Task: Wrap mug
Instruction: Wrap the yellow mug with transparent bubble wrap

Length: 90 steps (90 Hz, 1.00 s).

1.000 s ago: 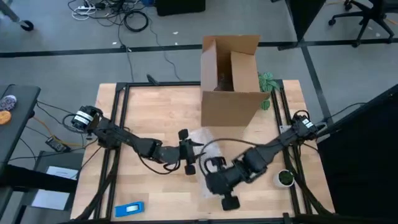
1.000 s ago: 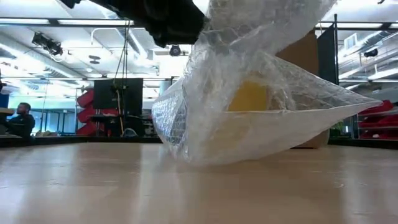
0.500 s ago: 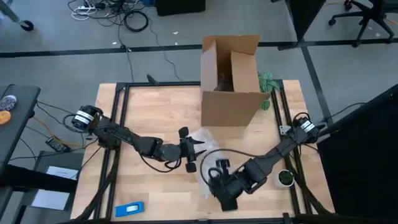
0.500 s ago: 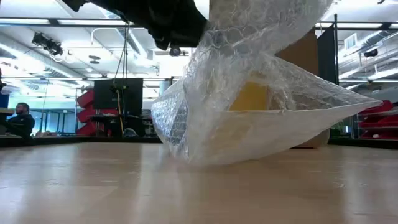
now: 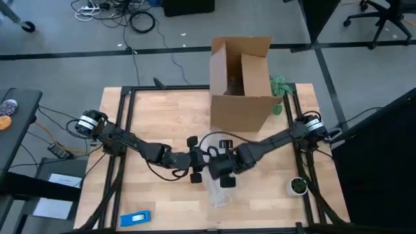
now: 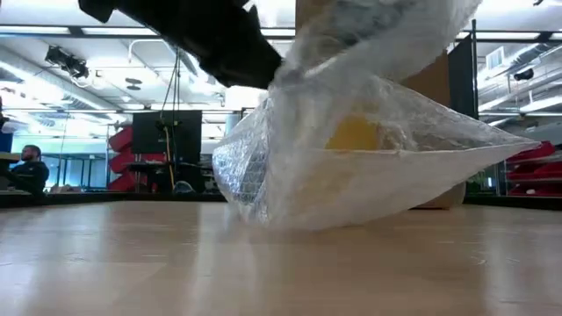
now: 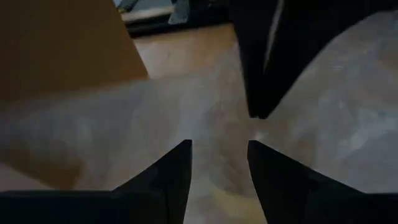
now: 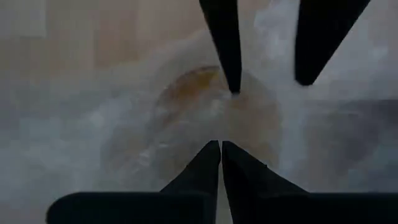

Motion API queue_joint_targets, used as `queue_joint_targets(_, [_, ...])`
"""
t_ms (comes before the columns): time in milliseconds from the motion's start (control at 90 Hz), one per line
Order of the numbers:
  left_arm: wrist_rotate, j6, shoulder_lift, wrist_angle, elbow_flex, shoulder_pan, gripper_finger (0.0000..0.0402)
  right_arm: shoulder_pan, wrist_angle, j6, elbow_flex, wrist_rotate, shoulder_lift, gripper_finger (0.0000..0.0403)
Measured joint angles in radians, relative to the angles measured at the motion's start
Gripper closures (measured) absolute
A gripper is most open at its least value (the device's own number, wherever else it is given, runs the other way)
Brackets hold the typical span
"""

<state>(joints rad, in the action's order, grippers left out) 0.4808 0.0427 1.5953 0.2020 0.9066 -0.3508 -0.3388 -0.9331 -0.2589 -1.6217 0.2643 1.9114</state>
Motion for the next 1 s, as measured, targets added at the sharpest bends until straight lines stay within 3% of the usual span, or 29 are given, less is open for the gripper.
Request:
queue_joint_targets(300, [0.011, -0.065, -0.042, -0.027, 0.039, -0.015, 0.0259, 0.060, 0.138, 0.047, 0.141, -0.087, -0.004, 0.0402])
queue_joint_targets(567, [-0.005, -0.009, 0.087, 0.084, 0.045, -0.015, 0.0259, 0.055, 0.168, 0.077, 0.088, -0.140, 0.001, 0.0402])
queue_joint_targets(767, [-0.005, -0.004, 0.148, 0.100, 0.049, -0.015, 0.0259, 0.020, -0.004, 0.026, -0.008, -0.150, 0.001, 0.0402])
queue_joint_targets(1000, [0.000, 0.002, 0.156, 0.094, 0.047, -0.010, 0.0259, -0.130, -0.222, -0.095, -0.168, -0.020, -0.004, 0.0403])
